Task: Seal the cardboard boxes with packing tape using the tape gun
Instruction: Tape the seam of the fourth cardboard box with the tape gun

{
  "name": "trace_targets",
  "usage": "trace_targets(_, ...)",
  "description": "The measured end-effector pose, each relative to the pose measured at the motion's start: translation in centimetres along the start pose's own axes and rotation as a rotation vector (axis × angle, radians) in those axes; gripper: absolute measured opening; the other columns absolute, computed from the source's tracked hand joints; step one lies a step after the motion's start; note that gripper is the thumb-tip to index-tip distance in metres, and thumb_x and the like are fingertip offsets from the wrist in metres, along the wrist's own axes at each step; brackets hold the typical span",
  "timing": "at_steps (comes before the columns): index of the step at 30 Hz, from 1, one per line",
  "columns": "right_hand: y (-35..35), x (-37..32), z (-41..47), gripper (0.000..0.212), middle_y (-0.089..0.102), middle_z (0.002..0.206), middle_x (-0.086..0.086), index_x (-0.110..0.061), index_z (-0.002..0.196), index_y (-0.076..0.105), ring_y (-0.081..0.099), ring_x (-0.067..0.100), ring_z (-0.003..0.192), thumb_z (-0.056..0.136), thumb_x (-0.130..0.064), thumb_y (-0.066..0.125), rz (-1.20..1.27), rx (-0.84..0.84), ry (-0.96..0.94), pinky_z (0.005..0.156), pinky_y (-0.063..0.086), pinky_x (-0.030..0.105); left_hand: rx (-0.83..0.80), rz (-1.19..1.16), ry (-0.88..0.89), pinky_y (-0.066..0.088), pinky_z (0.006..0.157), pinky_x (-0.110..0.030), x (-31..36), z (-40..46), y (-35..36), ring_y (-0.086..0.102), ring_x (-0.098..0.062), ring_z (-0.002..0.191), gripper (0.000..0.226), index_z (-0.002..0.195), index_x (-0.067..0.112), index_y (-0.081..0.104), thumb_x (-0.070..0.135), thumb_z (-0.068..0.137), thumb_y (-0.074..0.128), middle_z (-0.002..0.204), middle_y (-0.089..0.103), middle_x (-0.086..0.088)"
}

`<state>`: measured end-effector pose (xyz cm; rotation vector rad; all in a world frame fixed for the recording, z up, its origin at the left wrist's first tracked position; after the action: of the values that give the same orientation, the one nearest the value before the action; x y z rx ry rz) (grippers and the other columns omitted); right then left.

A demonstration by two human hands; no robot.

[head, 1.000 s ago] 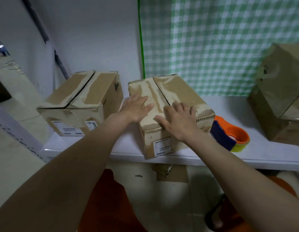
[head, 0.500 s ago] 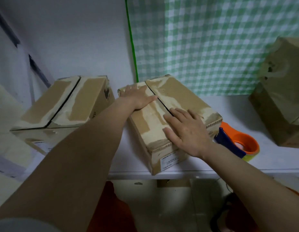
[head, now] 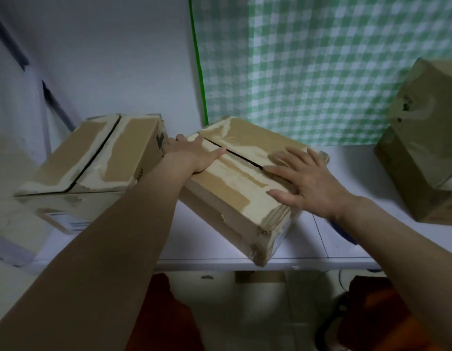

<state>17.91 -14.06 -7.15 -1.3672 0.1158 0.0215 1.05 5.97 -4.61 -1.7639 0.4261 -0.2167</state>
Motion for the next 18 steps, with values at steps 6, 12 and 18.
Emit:
trace_targets(6,-1.3,0.8,-0.8,0.067,0.025,0.156,0.005,-0.030,0.133,0.051,0.021,0.031,0.141,0.079,-0.071,0.048,0.043,0.048,0.268,0.109,0.031,0.047,-0.045,0.088,0.005,0.034,0.106,-0.046,-0.5,-3.8,0.5,0.029,-0.036,0.138,0.099,0.152,0.026,0.018,0.088,0.075,0.009,0.154,0.026,-0.015)
trace_targets(12,-2.1,1.0,-0.6,0.057,0.011,0.157,0.010,-0.020,0.139,0.043,0.032,0.039,0.132,0.090,-0.046,0.058,0.128,-0.021,0.547,0.098,0.039,0.046,-0.064,0.166,0.086,0.042,0.084,-0.037,1.1,-8.7,0.8,0.054,-0.030,0.107,0.076,0.132,0.008,0.052,0.068,0.093,0.024,0.132,0.054,-0.013)
trace_targets(18,-2.6,1.7,-0.7,0.057,0.017,0.156,0.011,-0.017,0.140,0.041,0.026,0.035,0.137,0.090,-0.036,0.061,0.217,0.024,0.541,0.106,0.032,0.047,0.105,0.373,0.071,0.037,0.096,-0.040,1.8,-11.5,0.0,0.047,-0.030,0.118,0.086,0.131,0.016,0.054,0.080,0.084,0.024,0.133,0.049,-0.012)
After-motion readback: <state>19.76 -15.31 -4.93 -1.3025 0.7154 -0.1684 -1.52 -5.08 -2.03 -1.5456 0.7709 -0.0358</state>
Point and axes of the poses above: each hand's wrist, its own z-axis towards the middle knuckle, its own y-axis out of the palm, x = y × z, the point moved 3 cm from there along z, towards the middle knuckle
